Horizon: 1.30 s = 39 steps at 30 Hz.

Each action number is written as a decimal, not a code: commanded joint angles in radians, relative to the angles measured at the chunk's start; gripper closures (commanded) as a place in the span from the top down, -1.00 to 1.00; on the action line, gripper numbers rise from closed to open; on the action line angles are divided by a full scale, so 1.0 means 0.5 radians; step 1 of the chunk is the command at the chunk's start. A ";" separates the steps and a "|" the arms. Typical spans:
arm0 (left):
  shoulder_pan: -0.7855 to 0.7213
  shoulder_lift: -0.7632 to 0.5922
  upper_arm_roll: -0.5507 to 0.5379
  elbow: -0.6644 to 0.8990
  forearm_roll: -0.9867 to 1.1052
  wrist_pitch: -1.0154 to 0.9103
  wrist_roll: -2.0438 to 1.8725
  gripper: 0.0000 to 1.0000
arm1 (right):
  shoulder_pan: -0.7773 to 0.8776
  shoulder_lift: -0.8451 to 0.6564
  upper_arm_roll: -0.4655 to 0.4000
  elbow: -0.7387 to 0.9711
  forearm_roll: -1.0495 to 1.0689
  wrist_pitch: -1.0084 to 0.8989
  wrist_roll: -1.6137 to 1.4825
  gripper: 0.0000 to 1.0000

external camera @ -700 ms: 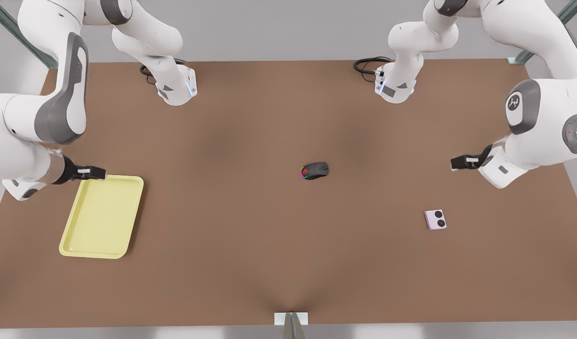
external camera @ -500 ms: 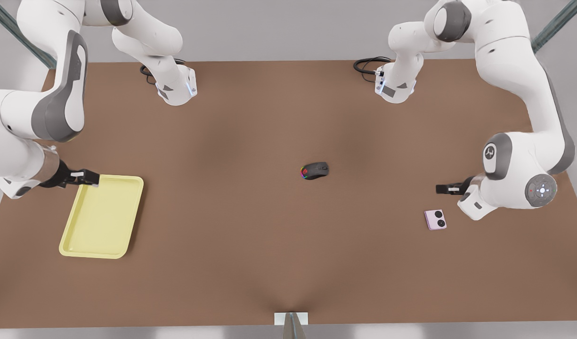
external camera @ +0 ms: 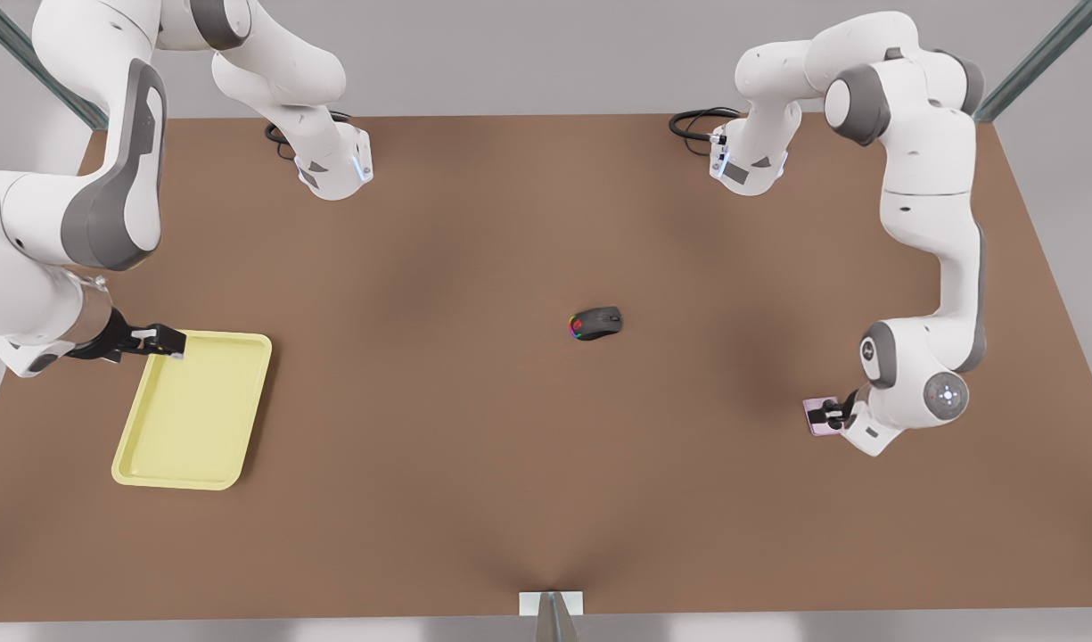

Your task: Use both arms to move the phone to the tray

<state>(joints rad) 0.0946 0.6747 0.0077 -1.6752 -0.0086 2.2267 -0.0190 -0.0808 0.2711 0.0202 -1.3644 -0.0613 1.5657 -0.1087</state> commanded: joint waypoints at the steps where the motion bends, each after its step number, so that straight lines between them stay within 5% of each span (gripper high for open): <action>1: -0.002 0.010 0.000 -0.015 0.008 0.280 -0.023 1.00 | -0.001 -0.002 0.000 0.001 0.003 0.004 -0.043 1.00; 22: -0.002 0.065 0.000 -0.144 0.014 0.247 -0.023 1.00 | -0.007 0.004 0.000 0.001 0.009 0.007 -0.049 1.00; 24: -0.002 0.065 0.000 -0.141 0.008 0.271 -0.045 0.80 | -0.007 0.004 0.000 -0.002 0.009 0.007 -0.049 1.00; 39: -0.014 0.077 -0.003 -0.138 0.014 0.277 -0.361 0.70 | -0.007 0.010 0.000 0.001 0.009 0.007 -0.053 1.00</action>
<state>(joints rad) 0.0875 0.7141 0.0062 -1.7450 -0.0035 2.3632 -0.0838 -0.0847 0.2761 0.0200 -1.3649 -0.0574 1.5697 -0.1311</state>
